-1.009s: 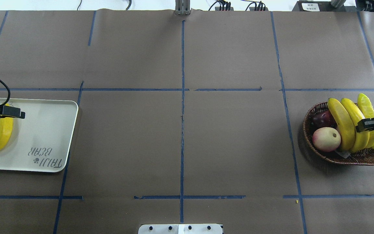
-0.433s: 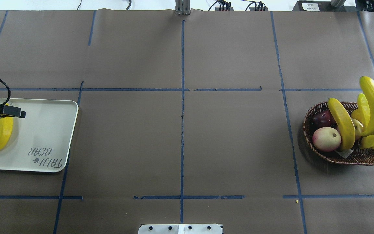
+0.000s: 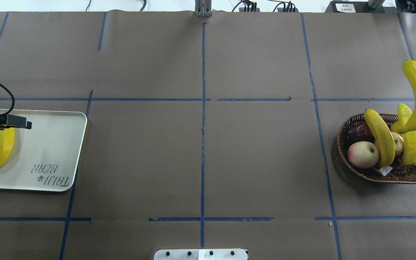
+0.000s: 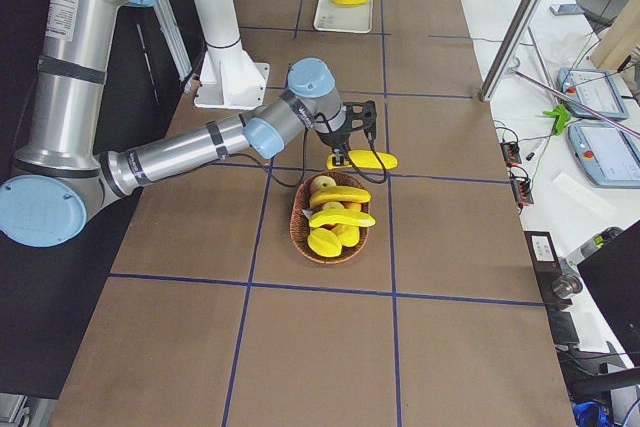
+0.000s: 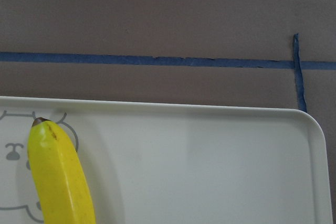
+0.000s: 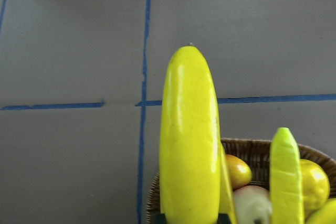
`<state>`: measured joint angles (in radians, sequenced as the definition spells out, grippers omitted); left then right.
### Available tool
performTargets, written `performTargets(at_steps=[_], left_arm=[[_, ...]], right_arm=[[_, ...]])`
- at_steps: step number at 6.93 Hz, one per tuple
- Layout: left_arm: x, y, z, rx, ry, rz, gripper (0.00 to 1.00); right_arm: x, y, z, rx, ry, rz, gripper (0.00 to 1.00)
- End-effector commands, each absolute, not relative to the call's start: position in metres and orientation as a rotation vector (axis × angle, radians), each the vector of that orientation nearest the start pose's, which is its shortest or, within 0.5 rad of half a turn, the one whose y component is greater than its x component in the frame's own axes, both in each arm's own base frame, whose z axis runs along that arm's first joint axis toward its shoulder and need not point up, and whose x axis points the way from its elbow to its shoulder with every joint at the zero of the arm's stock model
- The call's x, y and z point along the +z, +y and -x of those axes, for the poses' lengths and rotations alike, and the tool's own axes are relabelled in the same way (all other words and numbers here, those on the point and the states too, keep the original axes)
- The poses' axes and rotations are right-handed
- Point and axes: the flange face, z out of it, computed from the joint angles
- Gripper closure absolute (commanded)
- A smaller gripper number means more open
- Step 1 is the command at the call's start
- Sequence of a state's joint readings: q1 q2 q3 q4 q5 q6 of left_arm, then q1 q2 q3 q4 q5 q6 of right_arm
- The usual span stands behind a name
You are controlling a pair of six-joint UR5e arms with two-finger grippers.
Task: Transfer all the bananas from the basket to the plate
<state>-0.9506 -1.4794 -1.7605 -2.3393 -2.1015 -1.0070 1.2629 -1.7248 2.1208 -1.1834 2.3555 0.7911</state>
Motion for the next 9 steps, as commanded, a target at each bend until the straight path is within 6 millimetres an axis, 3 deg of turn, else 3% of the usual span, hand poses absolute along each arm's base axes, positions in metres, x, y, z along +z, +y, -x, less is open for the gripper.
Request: performTargets(at_steps=[1, 2, 3, 4, 5, 6, 7, 9], left_arm=[[0.455, -0.476, -0.242, -0.295, 1.081, -0.190, 0.00], [0.404, -0.493, -0.257, -0.376, 1.176, -0.163, 0.00], [0.354, -0.500, -0.267, -0.410, 1.274, -0.109, 0.00], [0.310, -0.504, -0.272, -0.448, 1.346, -0.082, 0.00], [0.274, -0.500, -0.294, -0.487, 1.402, -0.009, 0.00], [0.237, -0.486, -0.331, -0.484, 1.454, 0.074, 0.01], [0.214, -0.480, -0.349, -0.476, 1.482, 0.107, 0.01], [0.179, -0.462, -0.379, -0.418, 1.521, 0.140, 0.01]], right_arm=[[0.327, -0.456, 0.155, 0.211, -1.170, -0.109, 0.99], [0.273, -0.458, 0.214, 0.222, -1.224, -0.080, 0.99], [0.227, -0.439, 0.282, 0.224, -1.257, -0.101, 0.99], [0.199, -0.413, 0.333, 0.213, -1.274, -0.166, 0.99], [0.175, -0.390, 0.373, 0.212, -1.289, -0.250, 0.99], [0.158, -0.365, 0.403, 0.206, -1.304, -0.305, 0.99], [0.146, -0.345, 0.424, 0.201, -1.317, -0.332, 0.99], [0.133, -0.323, 0.445, 0.191, -1.335, -0.355, 0.99]])
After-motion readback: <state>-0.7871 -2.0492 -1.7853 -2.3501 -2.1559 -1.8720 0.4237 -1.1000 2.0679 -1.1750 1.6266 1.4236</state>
